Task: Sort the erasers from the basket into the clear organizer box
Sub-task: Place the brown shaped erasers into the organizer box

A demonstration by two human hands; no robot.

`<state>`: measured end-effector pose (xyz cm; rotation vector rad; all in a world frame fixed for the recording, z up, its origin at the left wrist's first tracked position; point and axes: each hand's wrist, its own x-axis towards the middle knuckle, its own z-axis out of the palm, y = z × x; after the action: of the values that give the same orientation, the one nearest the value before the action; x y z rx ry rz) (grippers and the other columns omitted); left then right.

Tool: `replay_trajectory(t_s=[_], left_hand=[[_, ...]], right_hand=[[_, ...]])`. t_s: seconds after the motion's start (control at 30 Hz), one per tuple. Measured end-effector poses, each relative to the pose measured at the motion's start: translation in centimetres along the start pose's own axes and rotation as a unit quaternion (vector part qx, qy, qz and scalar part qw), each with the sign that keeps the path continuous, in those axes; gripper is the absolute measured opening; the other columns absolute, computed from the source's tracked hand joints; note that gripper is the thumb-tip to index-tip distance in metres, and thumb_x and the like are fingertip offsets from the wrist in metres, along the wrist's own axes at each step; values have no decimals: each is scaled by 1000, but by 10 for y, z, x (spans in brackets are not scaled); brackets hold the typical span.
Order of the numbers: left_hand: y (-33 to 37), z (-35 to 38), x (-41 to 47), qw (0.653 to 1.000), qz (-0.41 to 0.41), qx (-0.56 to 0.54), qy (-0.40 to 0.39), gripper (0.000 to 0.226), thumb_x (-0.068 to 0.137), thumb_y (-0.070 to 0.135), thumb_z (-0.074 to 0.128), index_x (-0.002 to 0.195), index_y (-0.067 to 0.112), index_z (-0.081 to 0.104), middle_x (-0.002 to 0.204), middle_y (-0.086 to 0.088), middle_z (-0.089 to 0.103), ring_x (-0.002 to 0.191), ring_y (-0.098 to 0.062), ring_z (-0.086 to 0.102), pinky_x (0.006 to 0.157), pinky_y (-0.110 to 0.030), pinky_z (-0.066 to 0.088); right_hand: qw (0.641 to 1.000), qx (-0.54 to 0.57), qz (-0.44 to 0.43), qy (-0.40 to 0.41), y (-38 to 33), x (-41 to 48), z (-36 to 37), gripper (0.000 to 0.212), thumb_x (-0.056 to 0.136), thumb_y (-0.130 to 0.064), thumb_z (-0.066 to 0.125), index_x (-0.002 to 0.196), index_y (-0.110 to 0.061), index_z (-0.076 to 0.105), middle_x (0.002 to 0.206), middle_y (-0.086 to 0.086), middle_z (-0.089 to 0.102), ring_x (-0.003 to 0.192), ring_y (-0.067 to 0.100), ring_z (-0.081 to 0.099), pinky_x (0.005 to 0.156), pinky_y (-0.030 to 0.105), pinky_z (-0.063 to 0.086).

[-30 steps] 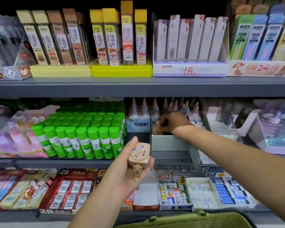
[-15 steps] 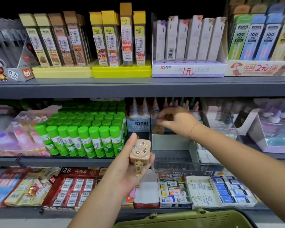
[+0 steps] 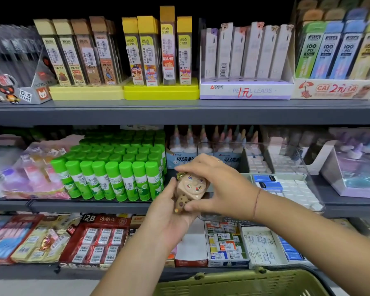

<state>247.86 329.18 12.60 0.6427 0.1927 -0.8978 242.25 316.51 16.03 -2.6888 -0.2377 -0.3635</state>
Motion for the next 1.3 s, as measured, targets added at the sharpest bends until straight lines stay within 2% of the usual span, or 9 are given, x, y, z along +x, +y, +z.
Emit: replay_trajectory(t_s=[0.17, 0.37, 0.47, 0.6, 0.77, 0.9, 1.07, 1.2, 1.3], left_hand=[[-4, -4, 1, 1000, 9, 19, -18, 38, 98, 25, 47, 87, -3, 71, 94, -24, 71, 80, -31, 72, 69, -47, 59], [0, -3, 3, 1000, 18, 11, 20, 31, 94, 28, 55, 100, -1, 62, 81, -21, 72, 89, -34, 64, 66, -48, 60], [1, -5, 5, 999, 20, 13, 34, 29, 94, 28, 56, 98, 0, 62, 78, -21, 71, 87, -34, 63, 69, -47, 56], [0, -7, 7, 999, 24, 18, 44, 27, 94, 27, 56, 98, 1, 62, 82, -21, 70, 88, -35, 63, 69, -46, 54], [-1, -6, 9, 999, 21, 17, 41, 26, 95, 26, 56, 97, 1, 62, 82, -21, 70, 90, -36, 62, 70, -50, 58], [0, -6, 9, 999, 19, 18, 40, 26, 95, 26, 55, 96, 1, 62, 77, -21, 71, 88, -36, 62, 66, -52, 57], [1, -5, 10, 999, 15, 16, 39, 26, 94, 26, 56, 98, 1, 62, 81, -21, 70, 87, -36, 63, 66, -53, 57], [1, -5, 11, 999, 16, 13, 39, 26, 94, 26, 56, 97, 1, 61, 82, -20, 70, 87, -36, 62, 67, -52, 58], [1, -6, 13, 999, 19, 15, 37, 27, 94, 27, 56, 95, 0, 61, 78, -20, 70, 85, -35, 62, 69, -51, 58]], right_hand=[[992, 59, 87, 63, 4, -3, 4, 40, 71, -42, 72, 97, -29, 45, 92, -11, 56, 79, 7, 55, 70, 29, 46], [897, 381, 197, 109, 30, 0, -7, 33, 84, -20, 69, 108, -25, 47, 72, -15, 62, 62, -2, 55, 58, 14, 47], [872, 406, 254, 105, 55, 6, -18, 14, 86, -28, 66, 98, -24, 59, 81, -7, 66, 75, 8, 63, 65, 25, 59], [894, 264, 324, 160, 92, 26, -24, 23, 89, -37, 61, 103, -19, 63, 107, 9, 66, 95, 19, 59, 88, 44, 54], [933, -96, 346, 28, 115, 47, -26, 51, 92, -58, 41, 126, -25, 58, 138, 5, 53, 129, 28, 44, 111, 43, 28], [934, -152, 322, -8, 119, 54, -15, 53, 93, -56, 43, 127, -18, 58, 146, 9, 42, 135, 29, 36, 105, 34, 29], [926, -179, 328, -57, 122, 56, -2, 44, 90, -53, 52, 117, -21, 64, 116, 11, 64, 107, 30, 58, 88, 31, 48], [929, -177, 317, -68, 123, 61, 2, 31, 90, -36, 55, 105, -11, 66, 107, 14, 68, 98, 29, 62, 77, 24, 44], [925, -168, 333, -71, 127, 62, 3, 35, 90, -31, 58, 115, -5, 63, 113, 15, 66, 104, 29, 61, 87, 28, 47]])
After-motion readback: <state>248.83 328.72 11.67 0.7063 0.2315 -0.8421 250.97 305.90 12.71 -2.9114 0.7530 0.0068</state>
